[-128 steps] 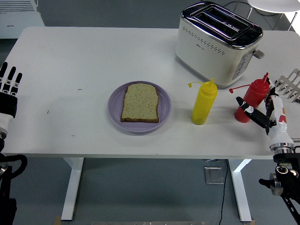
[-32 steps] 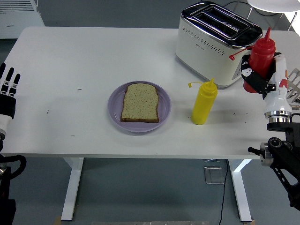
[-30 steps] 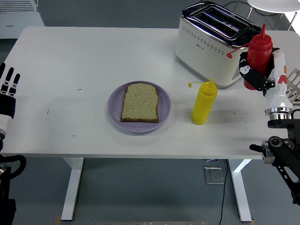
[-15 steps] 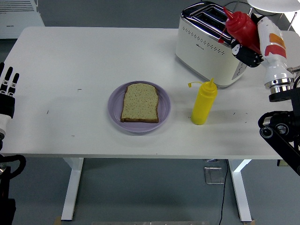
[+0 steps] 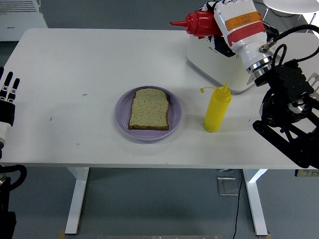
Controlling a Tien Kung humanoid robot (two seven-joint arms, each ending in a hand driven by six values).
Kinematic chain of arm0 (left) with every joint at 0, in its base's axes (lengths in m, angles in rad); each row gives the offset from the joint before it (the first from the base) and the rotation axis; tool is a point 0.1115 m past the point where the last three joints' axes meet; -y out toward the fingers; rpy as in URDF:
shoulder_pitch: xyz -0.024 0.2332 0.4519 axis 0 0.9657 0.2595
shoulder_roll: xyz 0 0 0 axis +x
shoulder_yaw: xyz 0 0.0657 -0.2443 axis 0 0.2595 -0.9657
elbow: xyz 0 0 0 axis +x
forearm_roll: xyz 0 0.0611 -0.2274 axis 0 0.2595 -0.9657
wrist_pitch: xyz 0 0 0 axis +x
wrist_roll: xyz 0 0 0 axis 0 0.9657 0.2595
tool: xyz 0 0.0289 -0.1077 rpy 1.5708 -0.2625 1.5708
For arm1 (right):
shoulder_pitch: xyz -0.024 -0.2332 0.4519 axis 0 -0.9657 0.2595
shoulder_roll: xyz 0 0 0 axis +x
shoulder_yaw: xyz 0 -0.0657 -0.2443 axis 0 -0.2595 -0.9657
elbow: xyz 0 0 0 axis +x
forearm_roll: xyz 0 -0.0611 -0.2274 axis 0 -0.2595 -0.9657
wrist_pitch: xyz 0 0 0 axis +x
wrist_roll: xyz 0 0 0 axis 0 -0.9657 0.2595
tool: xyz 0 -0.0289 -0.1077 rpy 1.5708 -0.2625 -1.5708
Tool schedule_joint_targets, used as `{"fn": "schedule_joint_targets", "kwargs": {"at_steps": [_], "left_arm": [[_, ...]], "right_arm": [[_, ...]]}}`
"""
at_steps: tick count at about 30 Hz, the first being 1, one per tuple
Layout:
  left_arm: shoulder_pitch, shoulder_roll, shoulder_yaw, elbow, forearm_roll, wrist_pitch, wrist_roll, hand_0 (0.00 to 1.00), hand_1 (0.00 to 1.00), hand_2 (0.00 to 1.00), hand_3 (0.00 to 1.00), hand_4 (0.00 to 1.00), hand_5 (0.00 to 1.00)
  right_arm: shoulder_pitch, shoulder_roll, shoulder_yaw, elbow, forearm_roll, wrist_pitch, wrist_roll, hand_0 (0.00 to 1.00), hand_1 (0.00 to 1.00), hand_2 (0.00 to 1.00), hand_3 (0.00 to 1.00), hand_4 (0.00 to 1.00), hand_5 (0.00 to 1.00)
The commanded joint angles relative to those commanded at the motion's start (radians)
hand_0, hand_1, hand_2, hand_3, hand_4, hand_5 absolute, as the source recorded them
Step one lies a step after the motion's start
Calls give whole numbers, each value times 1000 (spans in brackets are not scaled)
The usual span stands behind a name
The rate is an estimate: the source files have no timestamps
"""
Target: Pick up the cup,pour liquid into bread,place the cup on the desk
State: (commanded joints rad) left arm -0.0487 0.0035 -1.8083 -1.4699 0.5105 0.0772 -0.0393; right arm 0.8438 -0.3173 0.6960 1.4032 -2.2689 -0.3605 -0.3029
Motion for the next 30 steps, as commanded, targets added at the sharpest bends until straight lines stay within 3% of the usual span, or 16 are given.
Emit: {"fn": "schedule_joint_targets", "kwargs": {"at_steps": [8, 12, 23, 30], "left_arm": [[0, 0, 2, 0, 0, -1, 0, 810, 743, 728, 719, 515, 998], [0, 0, 0, 0, -1, -1, 0, 810, 742, 728, 719, 515, 998], [1, 2, -4, 0, -1, -1, -1, 810, 742, 728, 719, 515, 998], [2, 1, -3, 0, -1, -1, -1, 810, 742, 729, 719, 517, 998]], "right_arm": [[117, 19, -182, -64, 0, 128, -52, 120, 226, 345, 482, 478, 83], [145, 9, -224, -75, 0, 162, -61, 131, 237, 354, 484, 470, 87], [152, -38, -121, -22, 0, 170, -57, 138, 241, 359, 486, 454, 95], [162, -28, -242, -35, 0, 181, -39, 148, 246, 364, 489, 448, 94]]}}
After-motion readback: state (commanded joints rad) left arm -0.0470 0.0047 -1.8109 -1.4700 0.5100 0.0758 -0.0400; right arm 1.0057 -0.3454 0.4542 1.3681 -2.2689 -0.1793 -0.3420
